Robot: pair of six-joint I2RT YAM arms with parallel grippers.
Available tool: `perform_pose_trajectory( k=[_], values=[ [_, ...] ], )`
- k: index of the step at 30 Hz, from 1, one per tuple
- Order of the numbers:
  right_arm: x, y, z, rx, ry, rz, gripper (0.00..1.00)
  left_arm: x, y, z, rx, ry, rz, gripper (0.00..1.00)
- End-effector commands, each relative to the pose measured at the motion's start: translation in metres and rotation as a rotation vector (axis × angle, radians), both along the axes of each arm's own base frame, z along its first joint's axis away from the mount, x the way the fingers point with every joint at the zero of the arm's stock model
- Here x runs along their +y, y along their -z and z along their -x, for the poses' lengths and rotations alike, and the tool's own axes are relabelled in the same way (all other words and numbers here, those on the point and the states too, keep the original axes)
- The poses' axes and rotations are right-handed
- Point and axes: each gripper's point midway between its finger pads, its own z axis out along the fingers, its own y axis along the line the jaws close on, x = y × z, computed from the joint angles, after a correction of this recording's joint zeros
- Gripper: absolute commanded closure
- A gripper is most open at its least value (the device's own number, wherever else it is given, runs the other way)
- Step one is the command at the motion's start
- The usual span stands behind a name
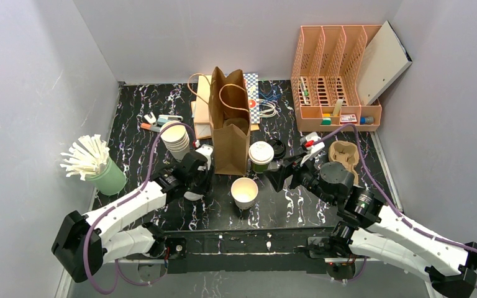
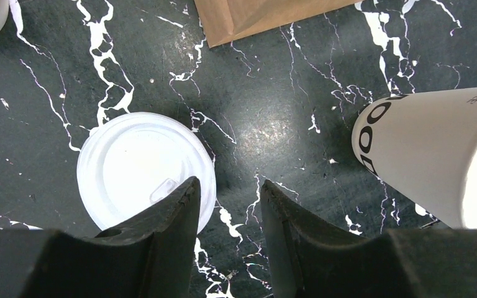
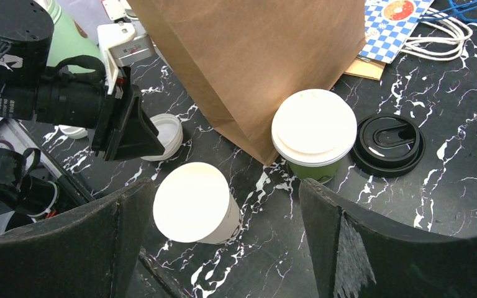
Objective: Pack the takeout coffee
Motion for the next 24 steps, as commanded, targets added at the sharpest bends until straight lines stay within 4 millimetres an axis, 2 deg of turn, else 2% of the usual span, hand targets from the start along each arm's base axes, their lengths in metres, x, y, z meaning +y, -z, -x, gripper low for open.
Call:
perform_pose_trajectory(
  k=[1,5,11,17,24],
  values=[
    [0.001,-0.024,0.0,-0.043,0.004,-0.069,0.05,0.001,0.002,-0.004,-0.013,-0.008,-0.036,0.6],
    [-0.001,-0.023,-0.001,-0.041,0.007,-0.063,0.05,0.0,0.012,-0.004,-0.005,-0.02,-0.059,0.59],
    [-0.003,-0.023,-0.001,-0.045,0.013,-0.062,0.05,0.006,0.024,-0.006,-0.004,-0.044,-0.112,0.64],
    [-0.004,-0.022,-0.001,-0.045,0.017,-0.061,0.05,0.011,0.029,-0.008,-0.009,-0.064,-0.141,0.78],
    [-0.005,-0.023,-0.001,-0.049,0.021,-0.06,0.04,0.014,0.037,-0.006,0.011,-0.075,-0.165,0.75]
  ],
)
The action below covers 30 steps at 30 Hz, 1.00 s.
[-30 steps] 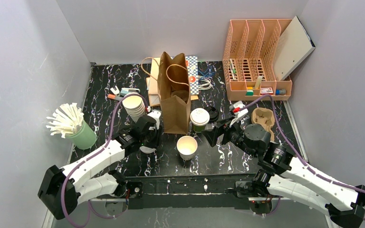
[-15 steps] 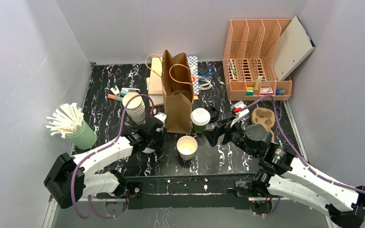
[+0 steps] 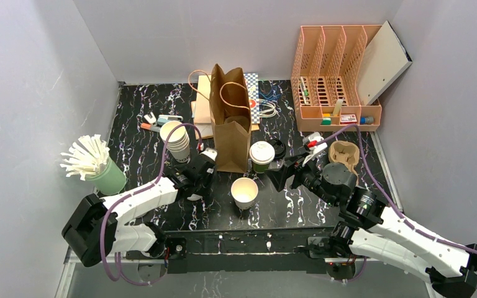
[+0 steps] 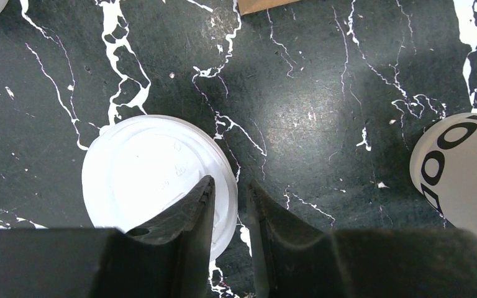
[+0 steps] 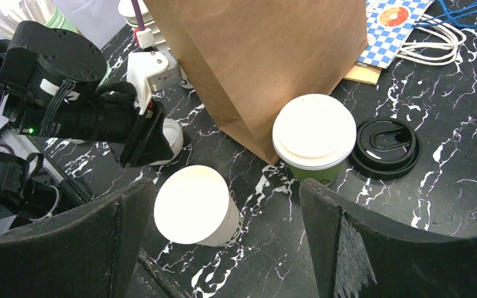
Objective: Pack the takeout coffee
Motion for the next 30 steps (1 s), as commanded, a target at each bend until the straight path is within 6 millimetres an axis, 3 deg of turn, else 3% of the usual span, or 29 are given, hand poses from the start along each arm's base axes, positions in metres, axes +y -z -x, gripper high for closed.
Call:
perform_pose_trajectory(
  k=[1,5,11,24,30],
  values=[
    [-0.002,-0.018,-0.001,-0.036,0.014,-0.044,0.04,0.006,0.005,0.001,-0.003,-0.023,-0.027,0.73],
    [-0.002,-0.017,-0.001,-0.036,0.014,-0.045,0.04,0.006,0.007,0.001,0.003,-0.025,-0.034,0.73],
    [-0.004,-0.017,-0.002,-0.035,0.019,-0.043,0.04,0.006,0.001,-0.001,-0.007,-0.026,-0.035,1.0],
    [0.001,-0.017,0.0,-0.031,0.0,-0.044,0.04,0.007,-0.074,0.0,-0.093,-0.079,0.077,1.0],
    [0.008,-0.014,0.003,-0.02,-0.035,-0.04,0.04,0.007,-0.086,0.001,-0.112,-0.082,0.109,1.0]
  ],
)
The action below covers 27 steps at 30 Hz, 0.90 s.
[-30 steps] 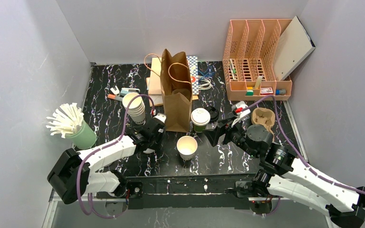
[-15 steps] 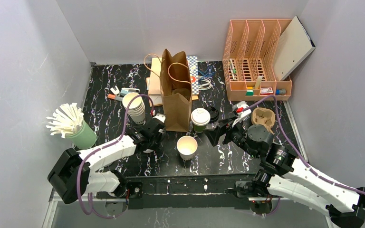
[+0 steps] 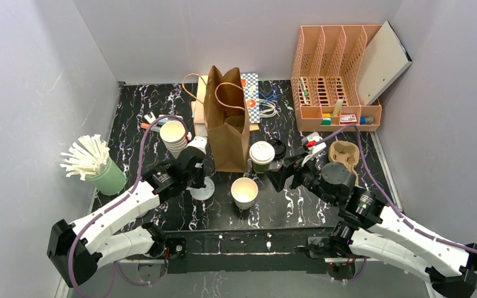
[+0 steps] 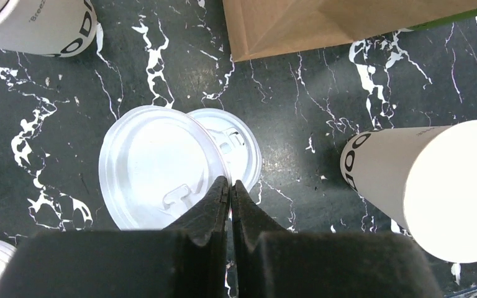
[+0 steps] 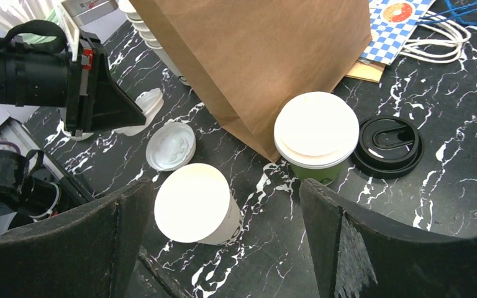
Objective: Pack the takeout coffee
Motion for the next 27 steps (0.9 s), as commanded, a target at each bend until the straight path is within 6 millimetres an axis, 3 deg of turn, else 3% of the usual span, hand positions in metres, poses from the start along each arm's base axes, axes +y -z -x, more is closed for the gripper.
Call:
perform_pose_trajectory(
  k=[1,4,7,11,16,23,27],
  values=[
    [0.011,-0.015,0.004,-0.02,-0.05,-0.043,0.04,0.007,-0.009,0.007,0.011,-0.016,-0.011,1.0],
    [0.021,-0.015,0.011,-0.01,-0.113,-0.038,0.04,0.008,-0.024,0.008,-0.007,-0.021,0.011,1.0],
    [0.034,-0.017,0.021,-0.007,-0.205,-0.037,0.03,-0.002,-0.054,0.012,-0.051,0.005,0.12,1.0],
    [0.055,-0.026,0.047,-0.019,-0.397,-0.079,0.02,-0.02,-0.104,0.023,-0.122,0.062,0.336,1.0],
    [0.077,-0.034,0.072,-0.017,-0.59,-0.138,0.02,-0.053,-0.151,0.045,-0.13,0.175,0.632,1.0],
    [0.095,-0.066,0.079,-0.021,-0.667,-0.237,0.02,-0.092,-0.224,0.075,-0.159,0.374,1.069,1.0],
    [0.098,-0.082,0.076,-0.029,-0.656,-0.293,0.02,-0.101,-0.244,0.083,-0.151,0.431,1.213,1.0]
  ],
)
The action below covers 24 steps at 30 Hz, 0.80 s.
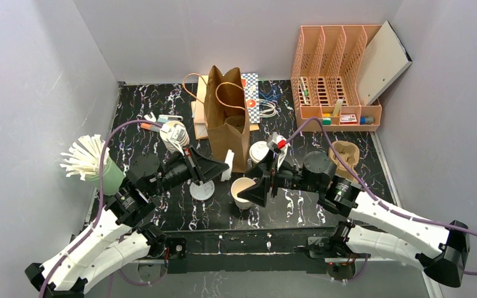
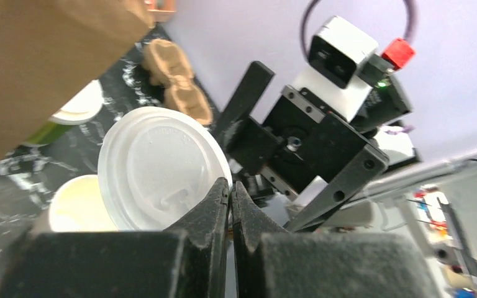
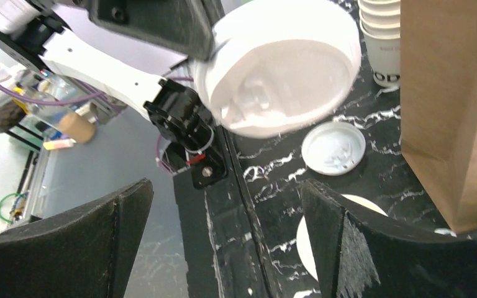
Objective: Pack the takeout coffee
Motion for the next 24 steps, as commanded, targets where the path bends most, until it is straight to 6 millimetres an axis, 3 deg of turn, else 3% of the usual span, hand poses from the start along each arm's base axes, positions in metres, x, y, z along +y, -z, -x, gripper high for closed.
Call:
perform_pose_trajectory(
  k=[1,11,17,24],
  values=[
    [0.006,-0.069,0.004,-0.066,-0.025,-0.201,0.02,-0.018,-0.053,0.024,-0.032,0.164,0.256,1.0],
    [-0.005,-0.092,-0.017,-0.145,0.113,-0.278,0.02,-0.028,-0.062,0.025,0.039,0.214,0.334,1.0],
    [-0.011,-0.098,-0.037,-0.104,0.241,-0.298,0.02,-0.03,-0.061,0.021,0.056,0.205,0.339,1.0],
    [-0.002,-0.099,-0.033,-0.035,0.205,-0.316,0.02,-0.033,-0.057,0.019,0.067,0.207,0.345,1.0]
  ],
)
